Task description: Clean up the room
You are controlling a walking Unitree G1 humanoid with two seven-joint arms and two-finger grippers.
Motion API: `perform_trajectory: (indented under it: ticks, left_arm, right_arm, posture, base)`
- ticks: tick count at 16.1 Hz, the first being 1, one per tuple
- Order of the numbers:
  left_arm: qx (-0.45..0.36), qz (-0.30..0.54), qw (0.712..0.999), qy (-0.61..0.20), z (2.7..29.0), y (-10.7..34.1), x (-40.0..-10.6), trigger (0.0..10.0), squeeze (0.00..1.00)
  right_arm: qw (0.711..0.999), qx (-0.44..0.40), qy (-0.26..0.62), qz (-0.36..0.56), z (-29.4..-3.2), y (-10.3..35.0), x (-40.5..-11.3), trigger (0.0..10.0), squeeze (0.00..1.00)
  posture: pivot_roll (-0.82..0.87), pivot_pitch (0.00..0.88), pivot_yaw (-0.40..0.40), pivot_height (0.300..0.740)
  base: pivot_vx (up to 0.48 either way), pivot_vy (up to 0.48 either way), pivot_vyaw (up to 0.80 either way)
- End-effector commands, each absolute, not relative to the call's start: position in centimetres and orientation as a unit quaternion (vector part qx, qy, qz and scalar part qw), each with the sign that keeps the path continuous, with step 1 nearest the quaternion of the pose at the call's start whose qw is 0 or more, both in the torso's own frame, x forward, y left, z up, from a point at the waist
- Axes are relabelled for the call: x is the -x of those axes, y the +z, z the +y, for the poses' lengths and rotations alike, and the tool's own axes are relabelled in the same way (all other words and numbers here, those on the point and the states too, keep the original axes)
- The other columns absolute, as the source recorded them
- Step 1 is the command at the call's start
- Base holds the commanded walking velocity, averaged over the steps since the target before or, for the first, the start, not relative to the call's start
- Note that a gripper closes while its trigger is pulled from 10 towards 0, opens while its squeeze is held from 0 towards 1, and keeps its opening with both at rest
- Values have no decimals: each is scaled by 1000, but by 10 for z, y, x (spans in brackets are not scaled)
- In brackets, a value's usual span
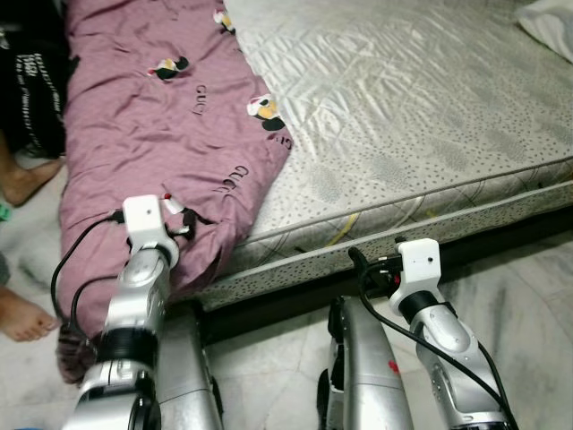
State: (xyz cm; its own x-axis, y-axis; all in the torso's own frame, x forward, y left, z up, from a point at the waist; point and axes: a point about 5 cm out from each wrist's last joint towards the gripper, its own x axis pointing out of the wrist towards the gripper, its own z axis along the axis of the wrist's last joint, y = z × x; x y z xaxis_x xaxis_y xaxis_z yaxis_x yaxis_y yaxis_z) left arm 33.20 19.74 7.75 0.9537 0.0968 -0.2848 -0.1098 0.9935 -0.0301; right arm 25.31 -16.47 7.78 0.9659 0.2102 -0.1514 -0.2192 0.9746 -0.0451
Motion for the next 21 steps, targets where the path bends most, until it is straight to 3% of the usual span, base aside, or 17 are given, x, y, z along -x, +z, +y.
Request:
perform_trajectory:
  ticks: [1,5,9,11,13,14,15,17,21]
  left_arm:
    - [0,169,985,23,190,70,-331,10000,0]
    - [-29,258,962,-83,151,34,-311,10000,0]
    - [-125,176,960,-176,115,56,-313,10000,0]
    - [-222,138,928,-265,95,64,-305,10000,0]
    - [-322,117,876,-340,87,62,-291,10000,0]
    - [-346,101,849,-387,83,61,-283,10000,0]
    - [-348,104,841,-400,83,59,-277,10000,0]
    - [-335,81,855,-387,83,64,-277,10000,0]
    - [-266,-65,926,-260,89,114,-290,10000,0]
  right_arm:
    - [992,31,99,75,-169,79,-251,10000,0]
    - [991,34,102,76,-167,80,-253,10000,0]
    - [991,34,103,78,-166,79,-255,10000,0]
    - [991,33,104,77,-166,79,-256,10000,0]
    - [991,33,103,77,-165,78,-257,10000,0]
    - [991,32,103,77,-165,78,-257,10000,0]
    - [991,32,102,77,-165,78,-258,10000,0]
    - [991,31,103,77,-164,78,-258,10000,0]
    - [992,31,100,73,-164,78,-259,10000,0]
  posture:
    - [-119,148,-17,499]
    - [-121,145,-25,499]
    - [-114,137,-25,499]
    - [-111,130,-22,499]
    - [-109,128,-21,499]
    - [-108,127,-20,499]
    - [-105,125,-19,499]
    - [-101,123,-20,499]
    - [-97,121,-21,499]
  base:
    - [0,0,0]
    - [0,0,0]
    - [0,0,0]
    - [0,0,0]
    - [0,0,0]
    - [0,0,0]
    - [0,0,0]
    - [0,0,0]
    - [0,0,0]
